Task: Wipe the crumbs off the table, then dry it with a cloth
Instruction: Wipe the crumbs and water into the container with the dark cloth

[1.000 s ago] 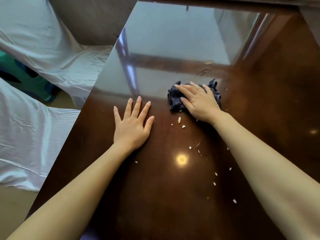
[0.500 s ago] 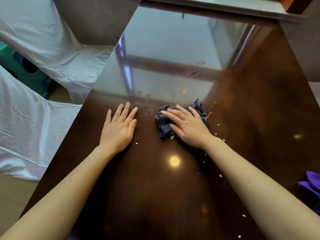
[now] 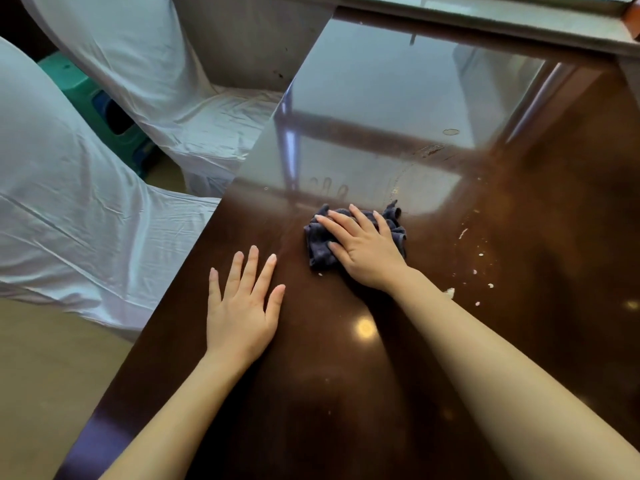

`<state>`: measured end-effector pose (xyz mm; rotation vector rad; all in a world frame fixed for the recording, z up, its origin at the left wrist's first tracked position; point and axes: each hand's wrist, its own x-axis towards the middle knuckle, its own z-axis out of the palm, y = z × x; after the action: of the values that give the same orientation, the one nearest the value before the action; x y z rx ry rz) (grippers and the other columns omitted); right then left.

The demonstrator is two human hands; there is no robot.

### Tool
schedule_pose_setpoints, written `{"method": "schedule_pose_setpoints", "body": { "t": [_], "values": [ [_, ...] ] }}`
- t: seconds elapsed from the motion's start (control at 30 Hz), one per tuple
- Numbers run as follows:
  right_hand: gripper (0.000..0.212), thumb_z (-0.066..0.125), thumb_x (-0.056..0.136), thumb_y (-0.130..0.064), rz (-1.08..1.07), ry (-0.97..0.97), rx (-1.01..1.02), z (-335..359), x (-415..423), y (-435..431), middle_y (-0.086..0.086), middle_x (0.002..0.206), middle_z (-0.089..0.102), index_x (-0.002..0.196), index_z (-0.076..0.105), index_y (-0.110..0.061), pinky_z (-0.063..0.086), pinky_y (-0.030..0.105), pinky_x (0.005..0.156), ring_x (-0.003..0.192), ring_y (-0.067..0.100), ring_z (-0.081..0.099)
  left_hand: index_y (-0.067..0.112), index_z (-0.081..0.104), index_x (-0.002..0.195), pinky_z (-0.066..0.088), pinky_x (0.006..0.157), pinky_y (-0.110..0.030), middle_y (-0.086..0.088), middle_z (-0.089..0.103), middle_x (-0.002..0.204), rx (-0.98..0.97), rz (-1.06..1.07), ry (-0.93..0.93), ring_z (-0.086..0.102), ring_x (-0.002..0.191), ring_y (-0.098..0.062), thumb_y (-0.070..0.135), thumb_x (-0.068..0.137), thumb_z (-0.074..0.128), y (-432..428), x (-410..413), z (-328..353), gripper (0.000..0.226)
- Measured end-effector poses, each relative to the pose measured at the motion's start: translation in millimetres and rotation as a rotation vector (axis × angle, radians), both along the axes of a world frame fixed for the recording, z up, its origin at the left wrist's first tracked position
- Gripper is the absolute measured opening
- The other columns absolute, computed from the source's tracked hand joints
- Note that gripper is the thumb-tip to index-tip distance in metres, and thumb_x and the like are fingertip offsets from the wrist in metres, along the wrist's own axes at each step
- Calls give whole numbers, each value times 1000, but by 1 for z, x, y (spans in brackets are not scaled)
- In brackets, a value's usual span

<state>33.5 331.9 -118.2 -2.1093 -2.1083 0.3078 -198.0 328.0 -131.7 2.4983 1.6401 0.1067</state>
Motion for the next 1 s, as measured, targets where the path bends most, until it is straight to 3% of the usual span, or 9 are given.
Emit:
{"method": "schedule_pose_setpoints", "body": {
  "t": [0.2, 0.47, 0.8, 1.0],
  "values": [
    [45, 26, 97, -40, 126, -16, 9, 1, -9, 9, -12, 154, 23, 141, 16, -45, -1, 48, 114, 143, 19, 8, 33, -4, 141, -10, 113, -44, 3, 1, 156, 22, 1, 13, -12, 140, -11, 56, 83, -6, -7, -1, -1, 63],
    [42, 31, 98, -38, 367, -59, -3, 6, 28, -38, -14, 152, 26, 139, 28, -42, -3, 40, 114, 143, 14, 9, 26, -5, 141, -11, 112, -47, -8, -1, 157, 27, 31, 28, -12, 142, -19, 61, 81, -6, -27, 9, -3, 70],
    [42, 31, 98, -39, 242, -66, -49, 11, 85, -129, -15, 154, 20, 140, 25, -42, -5, 39, 115, 144, 11, 2, 21, -1, 145, -12, 110, -55, -23, -7, 154, -15, 68, 70, -15, 141, -32, 68, 78, -1, -67, 50, -1, 83],
    [42, 29, 98, -40, 177, -33, -48, 13, 97, -179, -13, 154, 21, 139, 25, -43, -8, 38, 113, 144, 13, 3, 13, 1, 145, -11, 110, -54, -18, -5, 155, 9, 40, 58, -13, 142, -28, 68, 77, -2, -96, 75, -3, 88]
  ]
}}
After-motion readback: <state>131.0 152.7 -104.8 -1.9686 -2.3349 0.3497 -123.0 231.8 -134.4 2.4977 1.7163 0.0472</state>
